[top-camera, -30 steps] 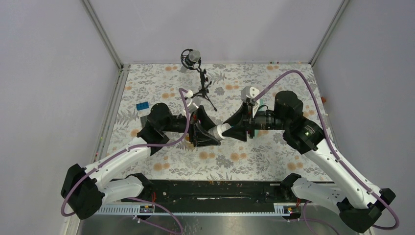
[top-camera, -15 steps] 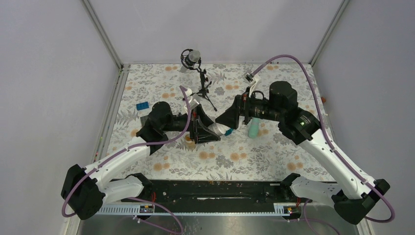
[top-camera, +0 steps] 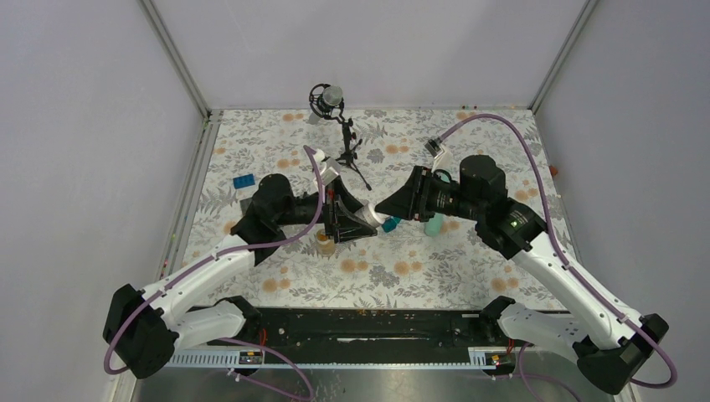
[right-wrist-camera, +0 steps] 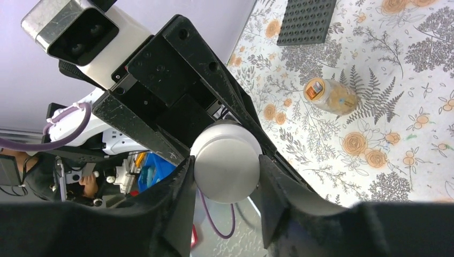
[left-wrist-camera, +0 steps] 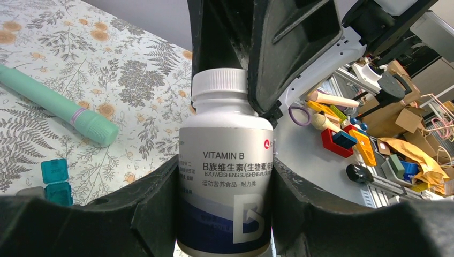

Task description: Sort the pills into containers

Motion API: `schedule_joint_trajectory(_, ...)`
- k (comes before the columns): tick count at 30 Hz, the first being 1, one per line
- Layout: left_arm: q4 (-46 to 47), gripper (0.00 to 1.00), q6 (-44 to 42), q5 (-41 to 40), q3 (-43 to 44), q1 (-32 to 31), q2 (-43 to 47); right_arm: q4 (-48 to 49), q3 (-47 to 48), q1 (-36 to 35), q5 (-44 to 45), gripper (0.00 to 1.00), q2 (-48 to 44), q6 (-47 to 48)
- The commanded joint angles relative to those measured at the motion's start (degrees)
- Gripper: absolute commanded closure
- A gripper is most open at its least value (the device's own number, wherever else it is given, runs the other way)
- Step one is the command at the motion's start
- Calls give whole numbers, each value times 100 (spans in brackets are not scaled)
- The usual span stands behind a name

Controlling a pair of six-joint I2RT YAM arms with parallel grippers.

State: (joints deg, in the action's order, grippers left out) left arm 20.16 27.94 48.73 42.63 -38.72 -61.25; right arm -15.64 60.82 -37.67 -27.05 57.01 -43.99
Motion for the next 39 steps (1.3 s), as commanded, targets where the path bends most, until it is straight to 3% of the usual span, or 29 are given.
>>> schedule_joint_trajectory(1, 244, 100, -75, -108, 116, 14, 168, 579, -3, 24, -174, 73, -215, -147)
schedule_joint_trajectory(6, 283, 100, -18, 254, 102, 18, 219, 804, 37, 36, -789, 83, -487, 1747)
schedule_joint_trajectory(10, 746, 100, 329, 690, 123, 16, 88, 1019, -138, 45, -2005, 84, -802, 3226)
schedule_joint_trajectory(13, 846, 100, 405, 761, 117, 16, 73, 522, 117, 65, -1969, 84, -773, 3798)
schedule_joint_trajectory(23, 824, 100, 251, 1307, 35, 5, 261, 537, 313, 93, -1229, 84, -920, 3904)
schedule_joint_trajectory(33, 963, 100, 479, 1392, 108, 5, 259, 622, 109, 93, -2370, 84, -972, 4792)
schedule_joint_trajectory(39, 925, 100, 471, 1385, 127, 6, 274, 286, 302, 94, -2352, 85, -785, 5186)
